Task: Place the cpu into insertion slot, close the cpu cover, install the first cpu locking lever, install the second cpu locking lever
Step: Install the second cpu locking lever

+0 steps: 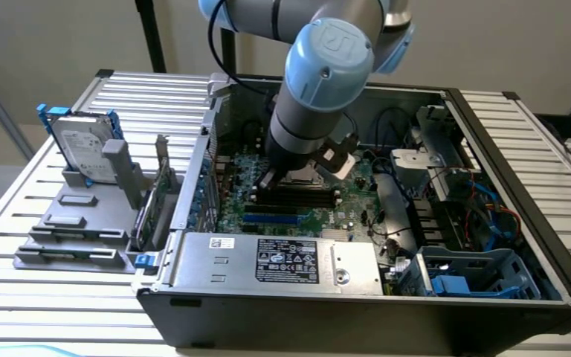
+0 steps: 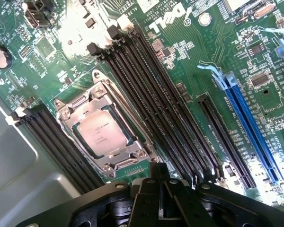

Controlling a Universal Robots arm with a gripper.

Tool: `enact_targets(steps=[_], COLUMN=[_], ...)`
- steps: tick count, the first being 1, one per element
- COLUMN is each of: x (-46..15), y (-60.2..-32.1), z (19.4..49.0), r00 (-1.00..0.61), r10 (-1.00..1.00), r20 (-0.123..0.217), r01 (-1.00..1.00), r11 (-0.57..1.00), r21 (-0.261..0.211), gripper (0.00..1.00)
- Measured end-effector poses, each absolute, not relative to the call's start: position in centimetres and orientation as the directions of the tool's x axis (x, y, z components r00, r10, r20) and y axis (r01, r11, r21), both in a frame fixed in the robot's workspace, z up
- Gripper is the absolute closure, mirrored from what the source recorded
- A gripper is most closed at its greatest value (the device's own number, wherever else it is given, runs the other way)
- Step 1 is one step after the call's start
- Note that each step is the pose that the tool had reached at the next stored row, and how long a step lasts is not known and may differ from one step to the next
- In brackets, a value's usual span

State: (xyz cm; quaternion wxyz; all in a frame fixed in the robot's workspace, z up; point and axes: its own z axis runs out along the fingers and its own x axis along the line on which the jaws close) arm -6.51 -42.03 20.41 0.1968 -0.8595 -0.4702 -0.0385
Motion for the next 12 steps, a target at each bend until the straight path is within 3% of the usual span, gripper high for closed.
enact_targets(steps=[12], x=[-6.71], y=[-42.03], z=[21.15], r00=[0.555], r10=[0.793], r20=[0.250], r01=[0.823], r11=[-0.481], r21=[-0.302], gripper=[0.89])
